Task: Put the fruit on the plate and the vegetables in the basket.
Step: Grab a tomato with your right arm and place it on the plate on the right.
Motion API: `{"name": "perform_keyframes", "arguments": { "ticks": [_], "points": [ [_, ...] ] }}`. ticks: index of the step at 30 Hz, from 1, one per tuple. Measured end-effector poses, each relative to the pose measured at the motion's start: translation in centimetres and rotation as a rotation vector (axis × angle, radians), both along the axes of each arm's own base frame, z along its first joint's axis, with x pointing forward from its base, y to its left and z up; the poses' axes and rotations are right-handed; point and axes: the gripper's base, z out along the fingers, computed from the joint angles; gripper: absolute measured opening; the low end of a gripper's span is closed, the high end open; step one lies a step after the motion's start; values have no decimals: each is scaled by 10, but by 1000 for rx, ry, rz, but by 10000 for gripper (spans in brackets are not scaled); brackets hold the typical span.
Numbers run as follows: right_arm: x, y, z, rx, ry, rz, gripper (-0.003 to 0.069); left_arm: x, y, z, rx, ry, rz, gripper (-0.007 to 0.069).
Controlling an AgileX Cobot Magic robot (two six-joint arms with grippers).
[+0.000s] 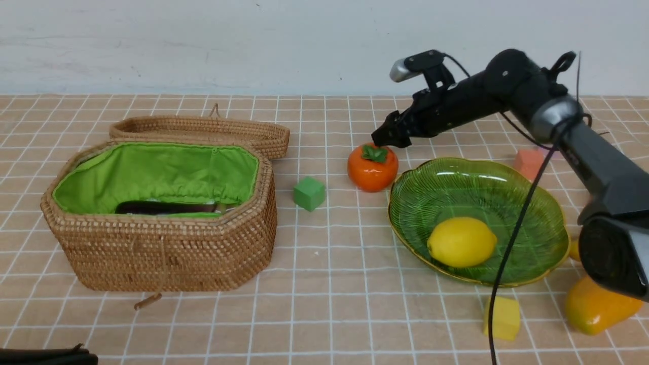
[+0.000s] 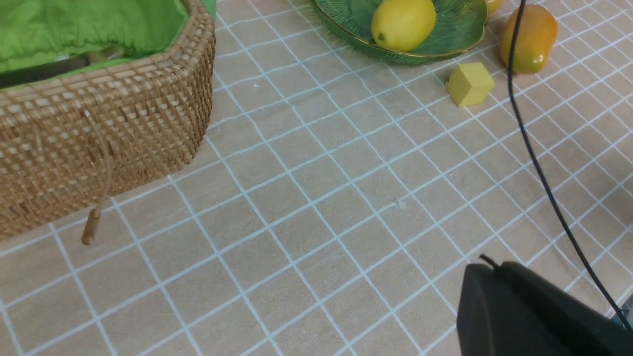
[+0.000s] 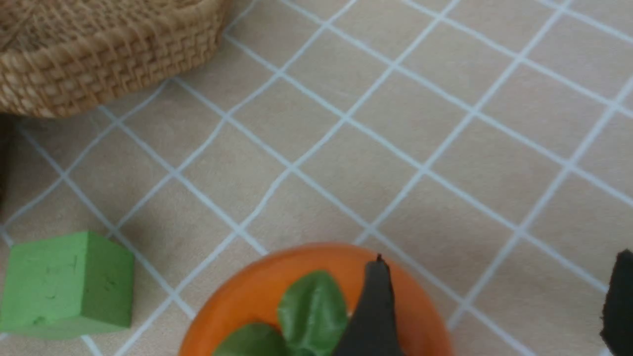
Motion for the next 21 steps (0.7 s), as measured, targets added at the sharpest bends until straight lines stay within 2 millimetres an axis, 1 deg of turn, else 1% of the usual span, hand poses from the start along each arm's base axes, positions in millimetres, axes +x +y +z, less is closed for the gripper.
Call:
{"name": "perform_keyframes", "arguments": {
  "ticks": [10,18,21],
  "points": [
    [0,3,-3,-1,9,0,584,0,0,0,-1,2,-1,-13],
    [-5,2,4,-30,45,11,592,1,1,0,9,-8,4,-12],
    [-9,2,11,-29,67,21,592,1,1,0,9,-8,4,-12]
  ]
}}
